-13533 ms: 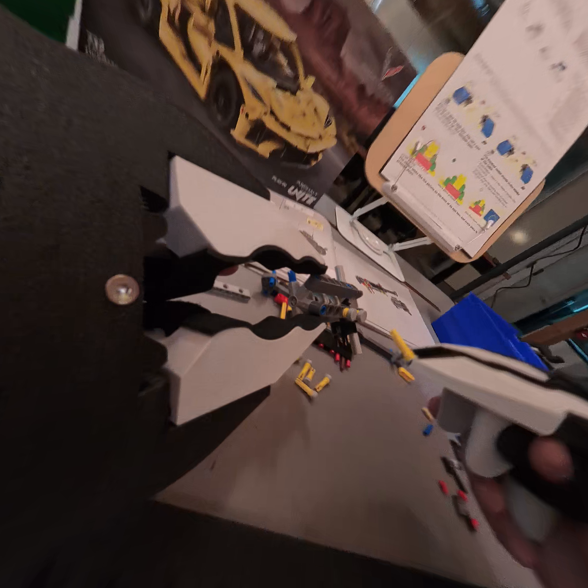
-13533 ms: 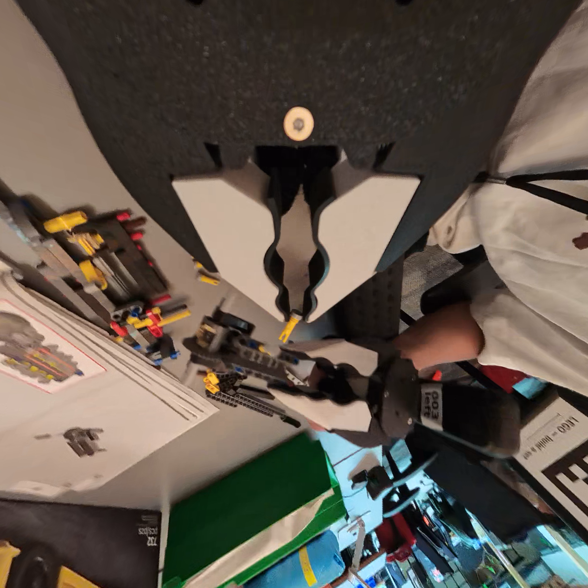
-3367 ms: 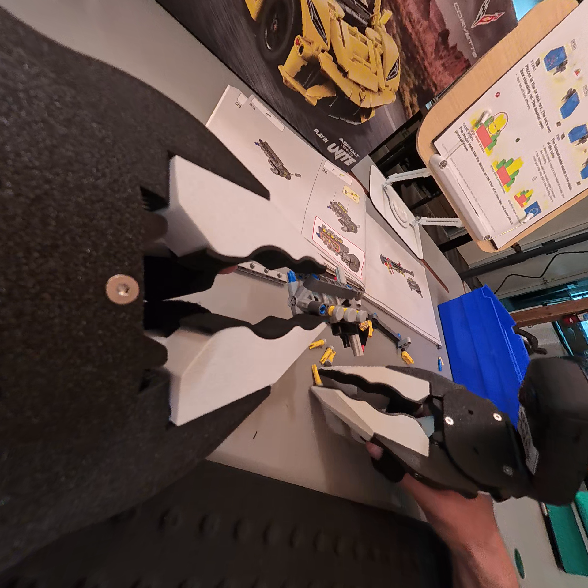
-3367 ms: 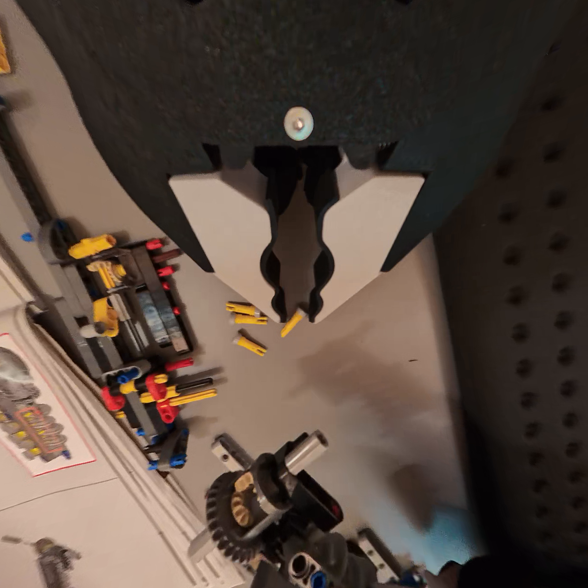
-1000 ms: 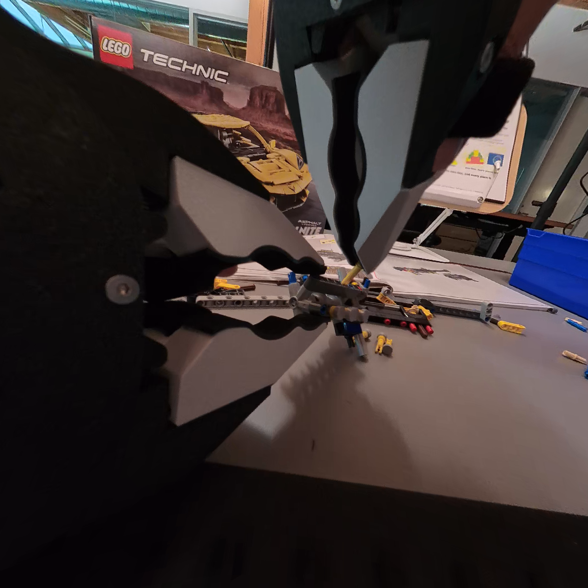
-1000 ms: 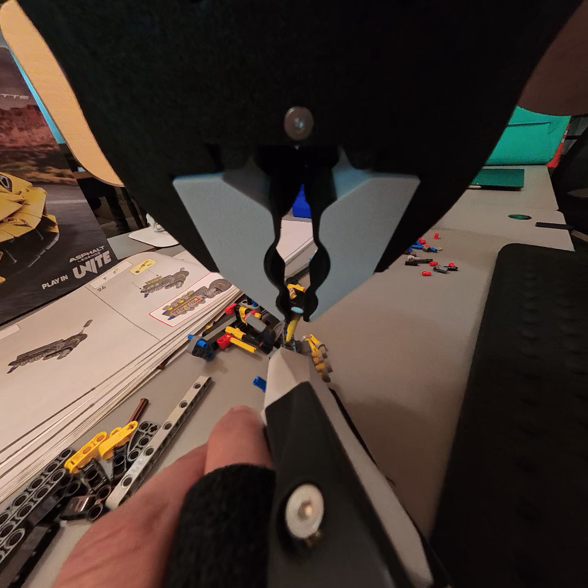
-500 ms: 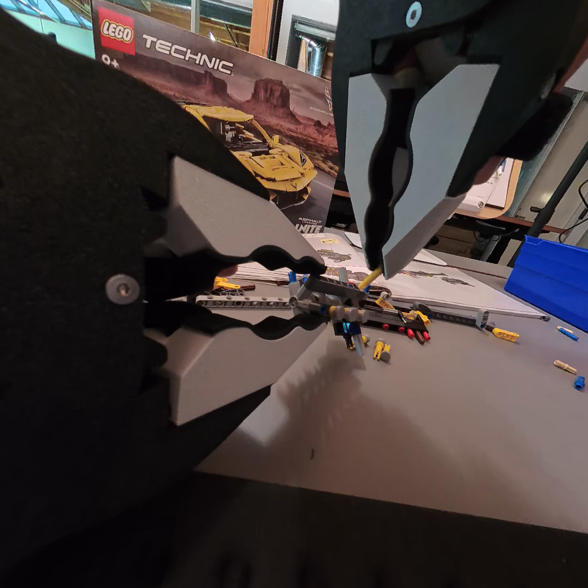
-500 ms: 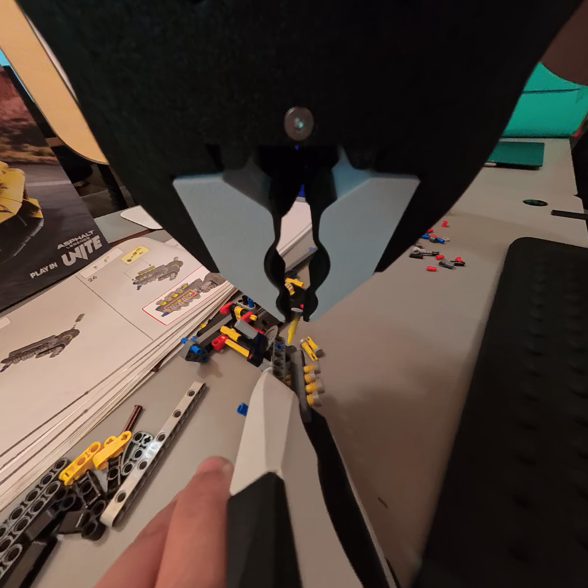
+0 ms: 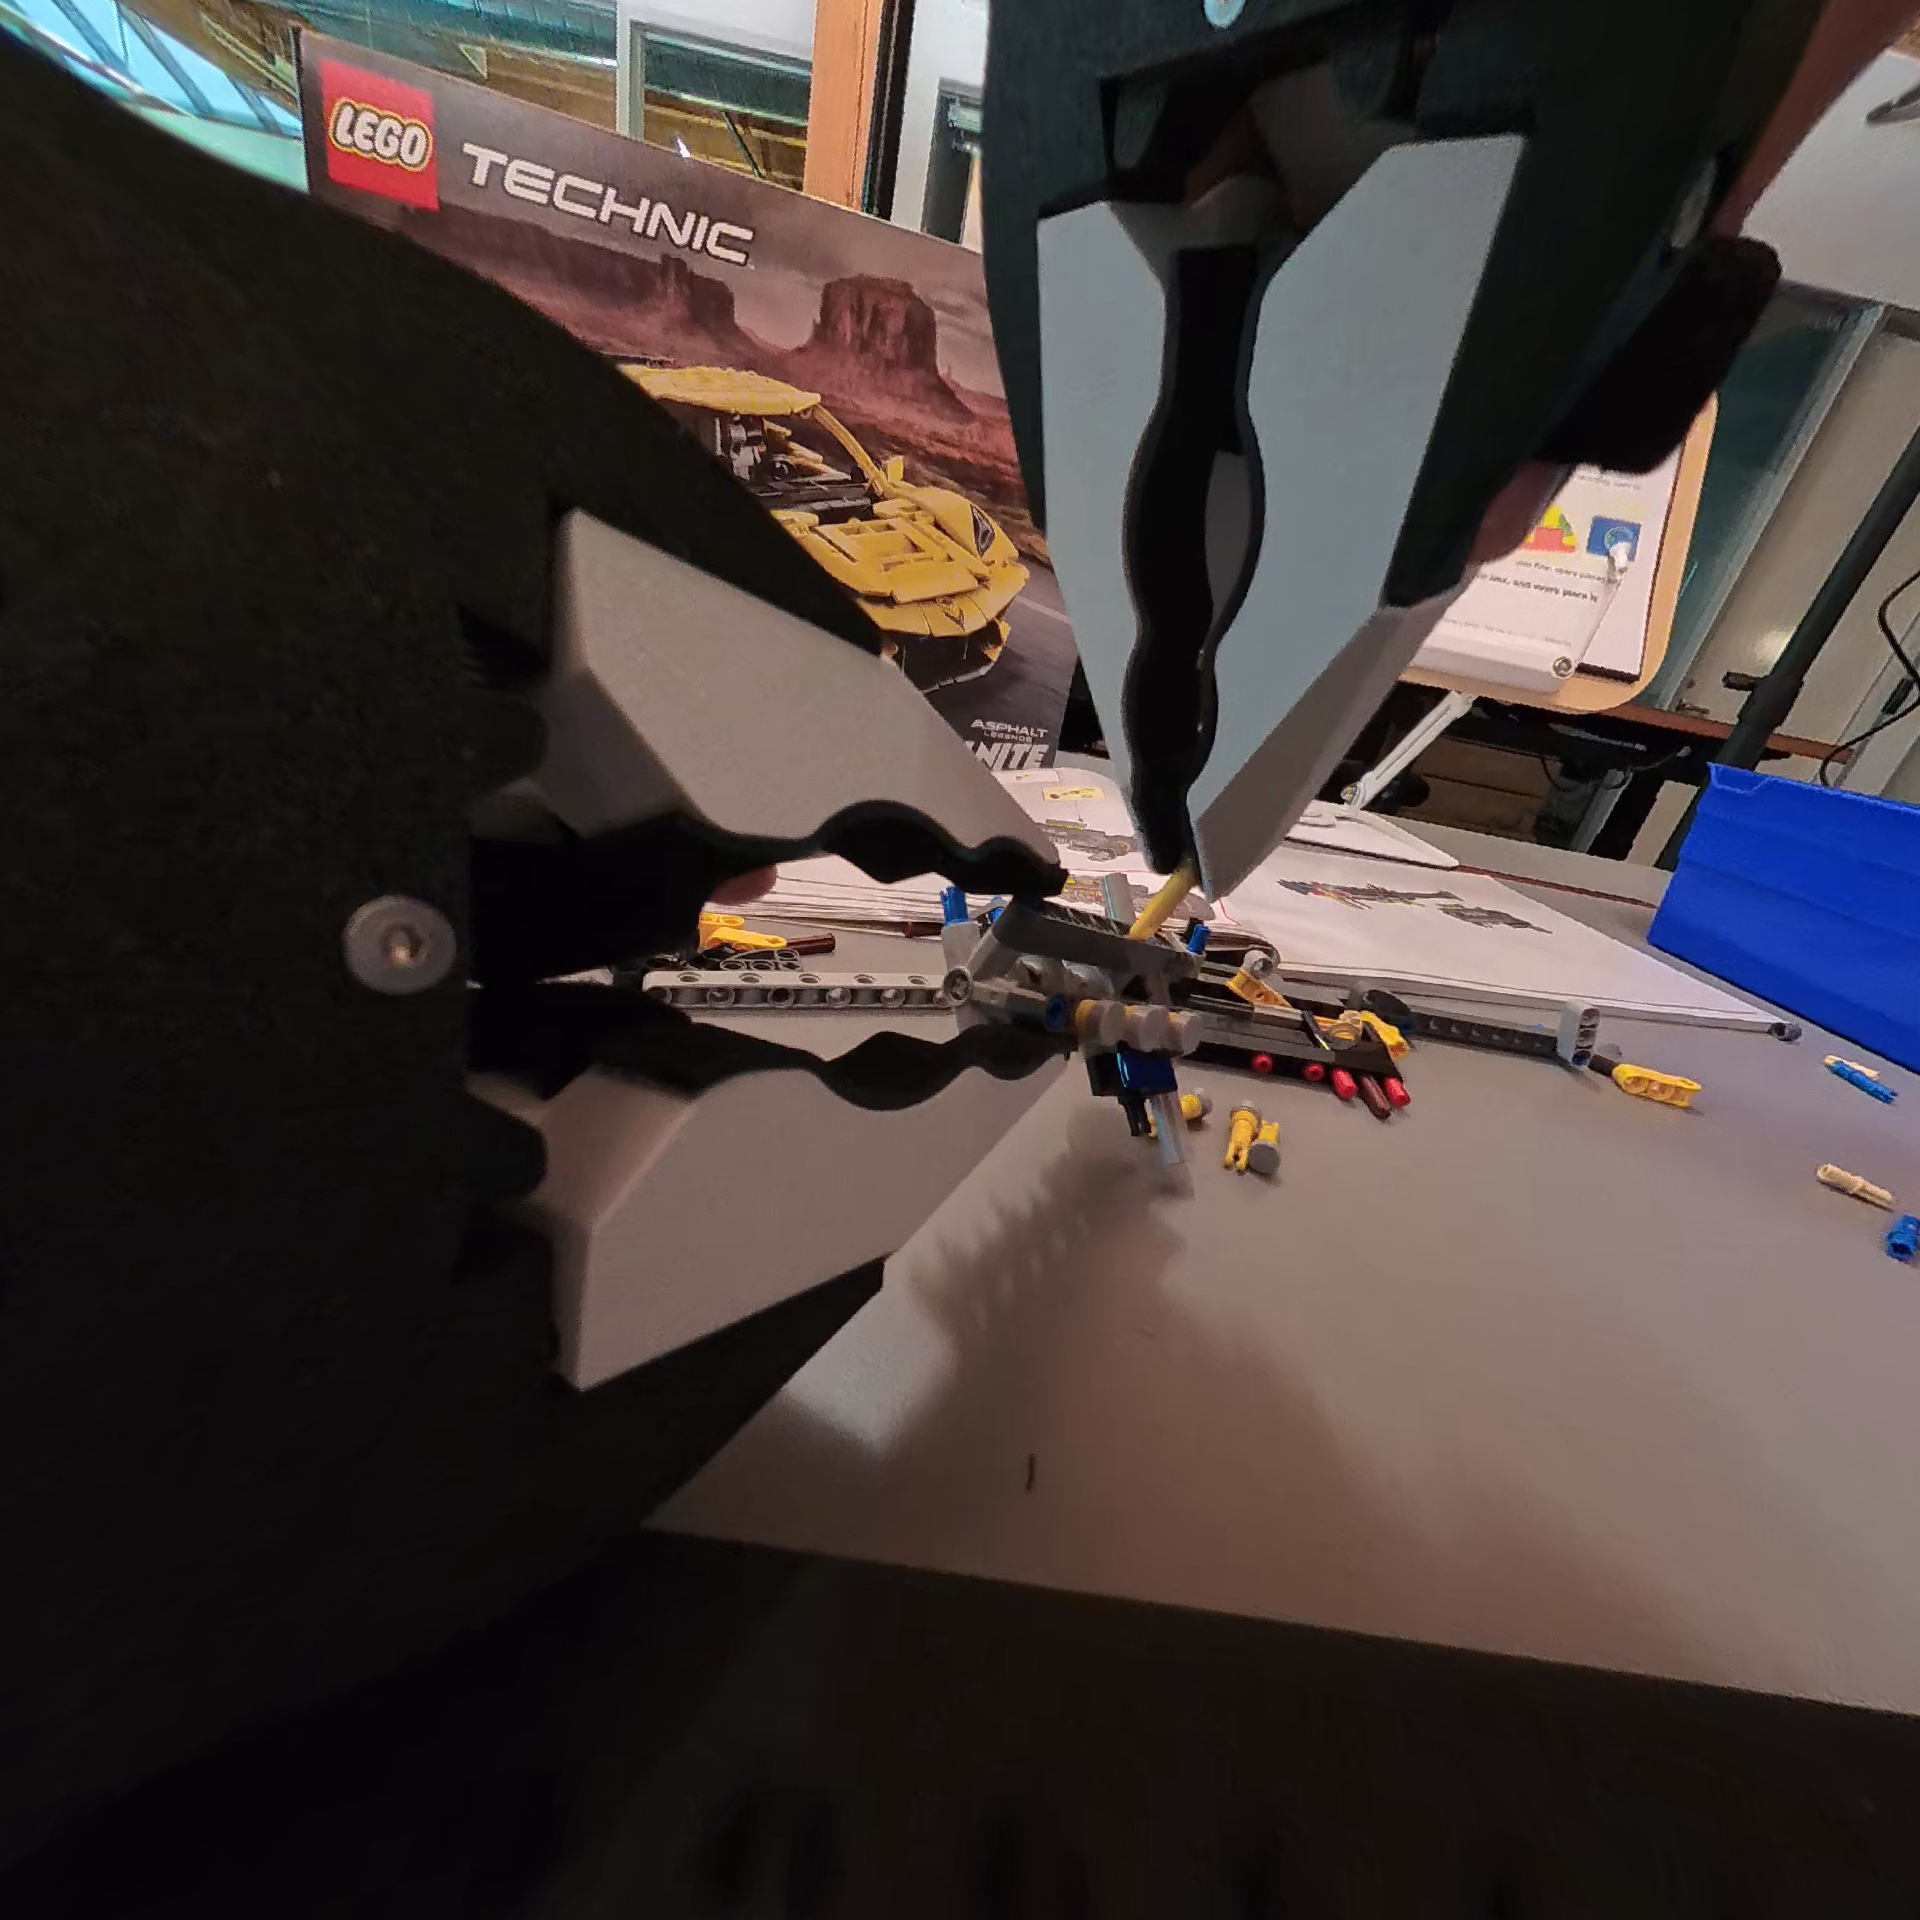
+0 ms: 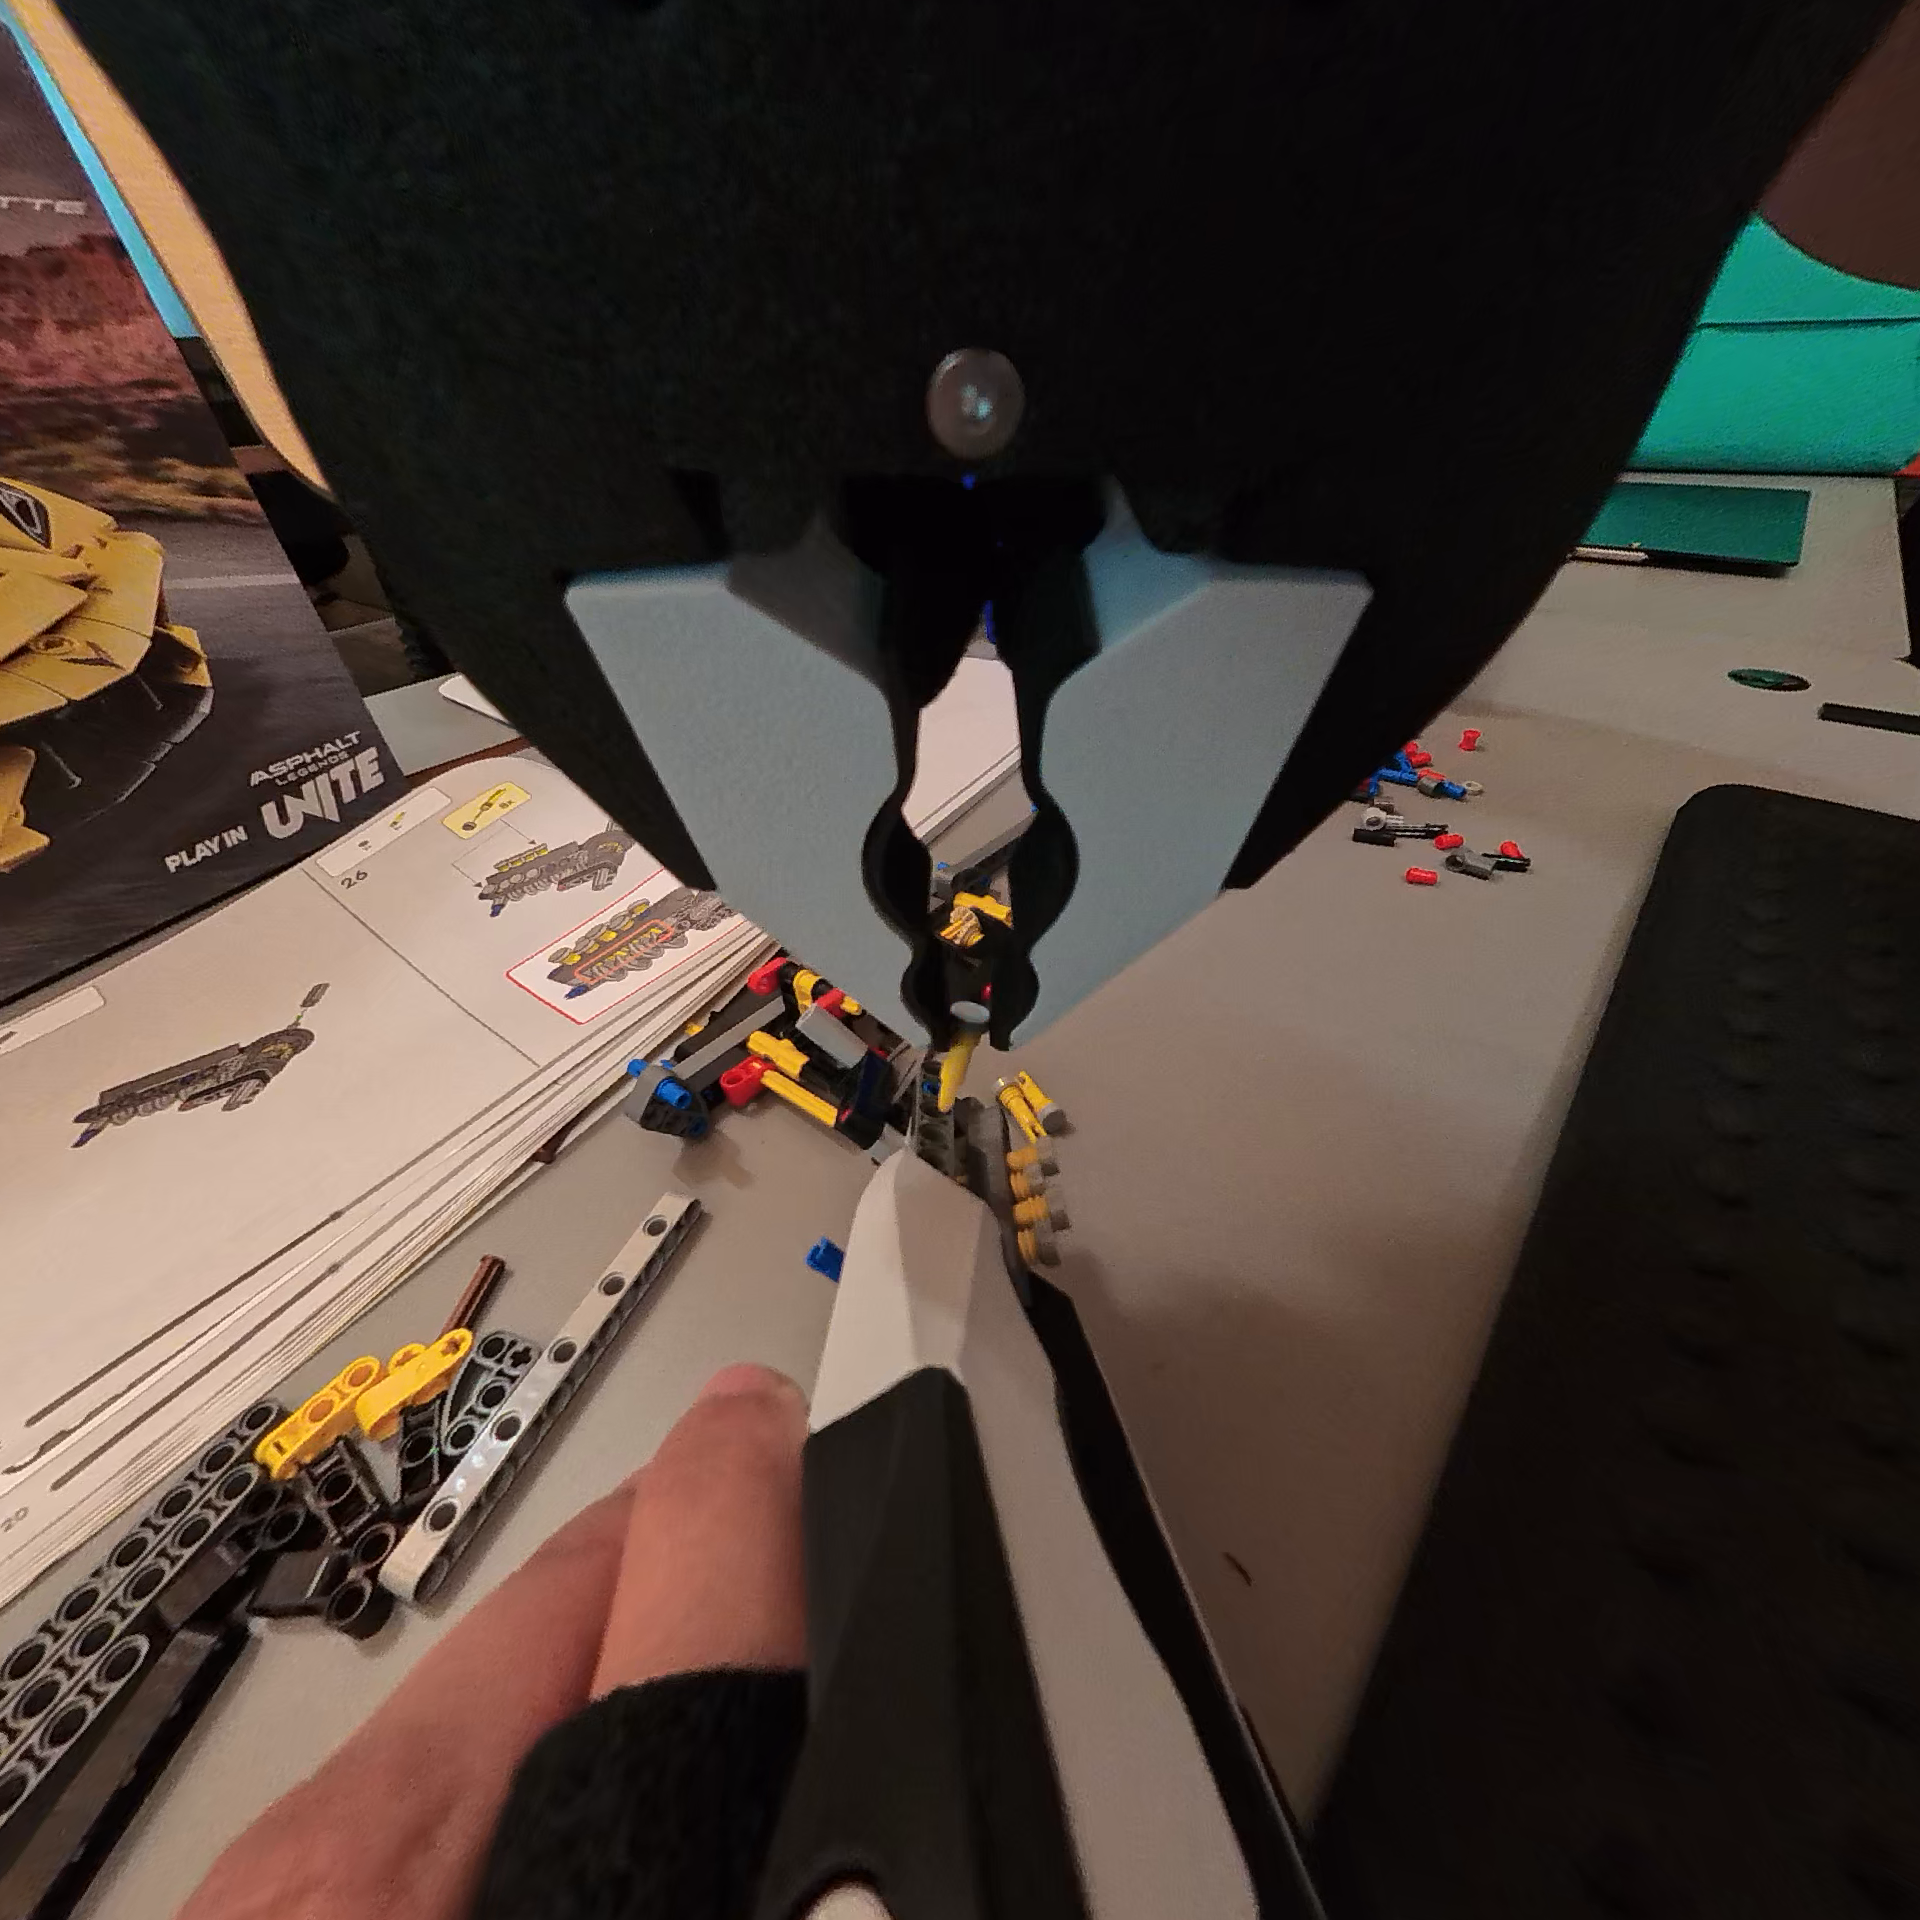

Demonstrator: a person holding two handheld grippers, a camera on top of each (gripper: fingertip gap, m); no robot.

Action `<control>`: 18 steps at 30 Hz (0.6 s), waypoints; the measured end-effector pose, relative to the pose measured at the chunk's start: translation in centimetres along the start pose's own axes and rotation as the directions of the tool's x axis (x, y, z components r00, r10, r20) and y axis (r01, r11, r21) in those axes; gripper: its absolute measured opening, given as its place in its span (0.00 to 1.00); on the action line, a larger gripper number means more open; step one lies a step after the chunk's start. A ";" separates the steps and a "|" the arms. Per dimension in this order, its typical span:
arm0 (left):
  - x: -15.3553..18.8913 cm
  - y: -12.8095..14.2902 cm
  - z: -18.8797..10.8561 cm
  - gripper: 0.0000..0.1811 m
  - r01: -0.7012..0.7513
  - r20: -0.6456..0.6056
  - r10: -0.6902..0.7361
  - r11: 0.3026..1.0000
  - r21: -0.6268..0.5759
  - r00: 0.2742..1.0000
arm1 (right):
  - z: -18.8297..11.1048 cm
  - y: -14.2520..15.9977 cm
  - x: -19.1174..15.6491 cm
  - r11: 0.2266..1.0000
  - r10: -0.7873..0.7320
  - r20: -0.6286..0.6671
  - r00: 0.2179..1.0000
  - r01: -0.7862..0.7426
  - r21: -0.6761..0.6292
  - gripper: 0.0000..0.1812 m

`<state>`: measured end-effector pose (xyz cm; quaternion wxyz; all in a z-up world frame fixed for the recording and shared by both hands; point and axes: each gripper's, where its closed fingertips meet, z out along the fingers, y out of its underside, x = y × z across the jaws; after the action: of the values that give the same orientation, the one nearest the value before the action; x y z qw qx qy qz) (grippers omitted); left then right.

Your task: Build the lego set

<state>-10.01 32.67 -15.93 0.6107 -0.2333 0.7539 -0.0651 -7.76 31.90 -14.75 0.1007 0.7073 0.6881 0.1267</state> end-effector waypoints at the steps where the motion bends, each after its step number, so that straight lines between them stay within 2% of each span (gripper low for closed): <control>1: 0.0 0.0 0.0 0.13 -0.002 0.000 0.002 1.000 -0.001 1.000 | 0.0 0.0 0.0 1.000 0.000 0.002 1.000 0.000 -0.005 0.04; 18: -0.1 0.1 0.0 0.13 0.007 0.000 -0.007 1.000 0.005 1.000 | -0.2 -0.1 0.3 1.000 -0.006 -0.003 1.000 0.006 0.004 0.03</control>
<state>-10.01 32.75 -15.90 0.6109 -0.2344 0.7530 -0.0694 -7.91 32.15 -14.61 0.0987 0.7054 0.6905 0.1261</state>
